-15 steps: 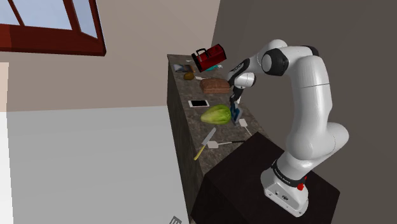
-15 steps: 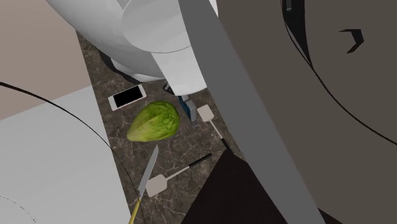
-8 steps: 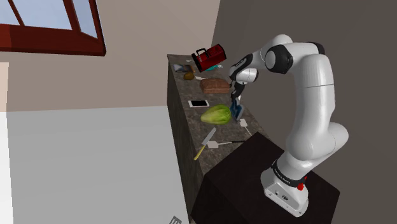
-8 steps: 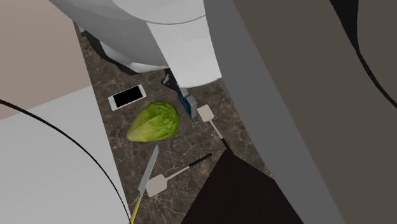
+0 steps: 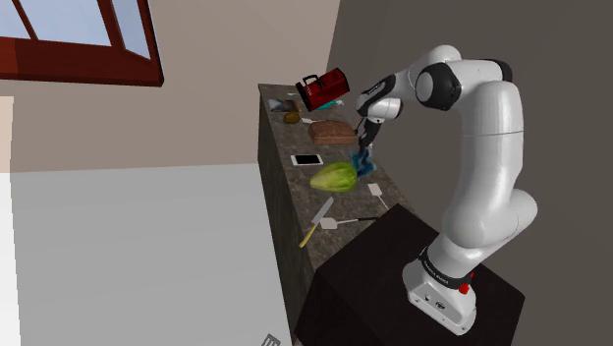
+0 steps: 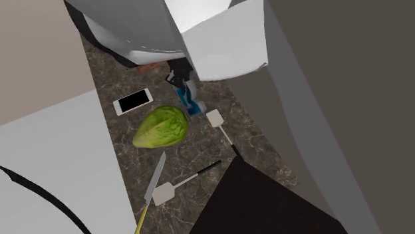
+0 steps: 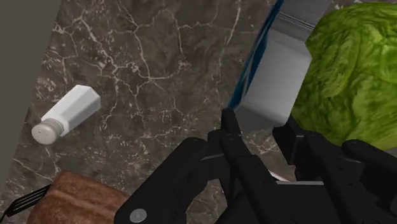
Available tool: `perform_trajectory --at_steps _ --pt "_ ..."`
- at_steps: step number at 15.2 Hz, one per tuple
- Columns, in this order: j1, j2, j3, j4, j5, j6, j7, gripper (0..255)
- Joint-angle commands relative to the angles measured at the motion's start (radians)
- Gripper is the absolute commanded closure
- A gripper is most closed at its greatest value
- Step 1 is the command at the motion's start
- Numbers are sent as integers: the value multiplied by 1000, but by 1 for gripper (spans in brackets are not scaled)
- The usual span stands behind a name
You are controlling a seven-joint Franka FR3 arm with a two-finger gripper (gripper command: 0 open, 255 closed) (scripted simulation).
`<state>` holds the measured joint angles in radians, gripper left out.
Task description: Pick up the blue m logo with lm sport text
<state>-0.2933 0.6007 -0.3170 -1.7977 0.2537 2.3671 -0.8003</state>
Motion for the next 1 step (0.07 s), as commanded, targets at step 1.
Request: perform_trajectory --at_steps 1 --pt "-1 -6 -2 2 -2 -7 -1 255"
